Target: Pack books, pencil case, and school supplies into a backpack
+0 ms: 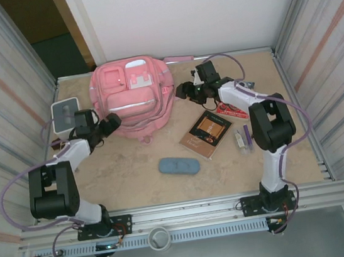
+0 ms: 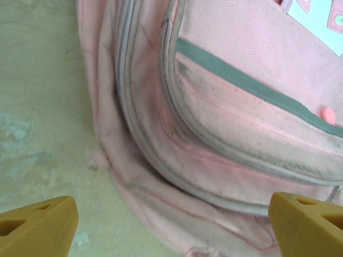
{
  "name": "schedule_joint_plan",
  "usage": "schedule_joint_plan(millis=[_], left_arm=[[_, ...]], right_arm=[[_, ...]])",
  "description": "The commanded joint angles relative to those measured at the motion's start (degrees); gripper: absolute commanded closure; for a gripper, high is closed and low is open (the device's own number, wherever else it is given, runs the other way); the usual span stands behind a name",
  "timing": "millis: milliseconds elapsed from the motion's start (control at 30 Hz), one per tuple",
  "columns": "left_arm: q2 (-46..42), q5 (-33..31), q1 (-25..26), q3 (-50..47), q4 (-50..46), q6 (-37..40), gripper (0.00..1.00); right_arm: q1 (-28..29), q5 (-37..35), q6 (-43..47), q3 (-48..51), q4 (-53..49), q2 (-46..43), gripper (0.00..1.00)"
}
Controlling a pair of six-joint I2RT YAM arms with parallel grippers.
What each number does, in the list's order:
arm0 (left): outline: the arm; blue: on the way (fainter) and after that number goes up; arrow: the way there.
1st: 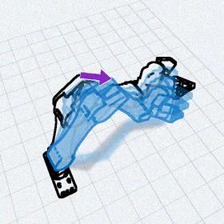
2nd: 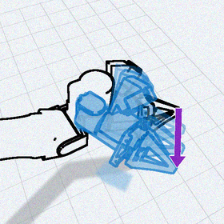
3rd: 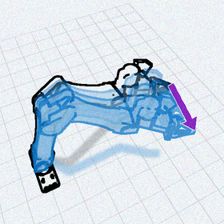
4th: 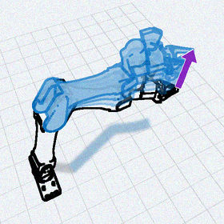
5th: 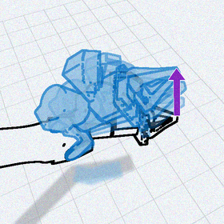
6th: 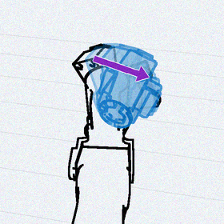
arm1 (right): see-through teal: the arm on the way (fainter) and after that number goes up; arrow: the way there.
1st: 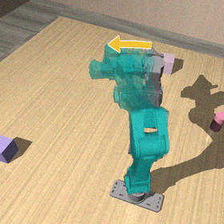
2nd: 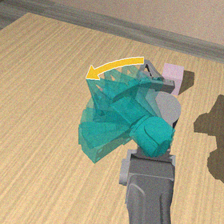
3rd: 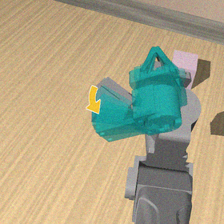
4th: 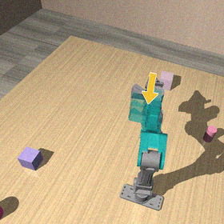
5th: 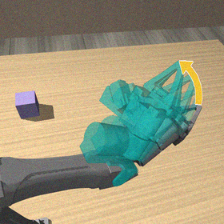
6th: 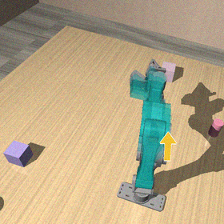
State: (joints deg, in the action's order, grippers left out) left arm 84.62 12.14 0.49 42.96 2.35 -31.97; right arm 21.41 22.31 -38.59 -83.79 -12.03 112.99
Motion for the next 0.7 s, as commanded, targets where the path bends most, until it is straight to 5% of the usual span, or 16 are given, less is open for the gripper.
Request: schedule_joint_plan(millis=[0,433,500,667], left_arm=[[-3.49,-0.07,1.15,-2.85,1.74,-3.04,0.08],[-6.58,-0.81,8.21,-7.13,0.98,-4.16,0.08],[-7.47,-0.28,8.21,-7.85,0.98,-4.17,0.07],[-6.58,0.97,8.21,-7.83,1.18,-2.98,0.07]], right_arm=[[0.58,0.19,-2.45,-4.64,-0.03,5.39,0.36],[2.59,8.42,-7.00,-19.13,1.12,22.77,0.40],[2.72,9.88,-7.86,-19.48,2.30,23.61,0.46],[2.68,11.77,-8.80,-19.30,2.63,23.15,0.83]])
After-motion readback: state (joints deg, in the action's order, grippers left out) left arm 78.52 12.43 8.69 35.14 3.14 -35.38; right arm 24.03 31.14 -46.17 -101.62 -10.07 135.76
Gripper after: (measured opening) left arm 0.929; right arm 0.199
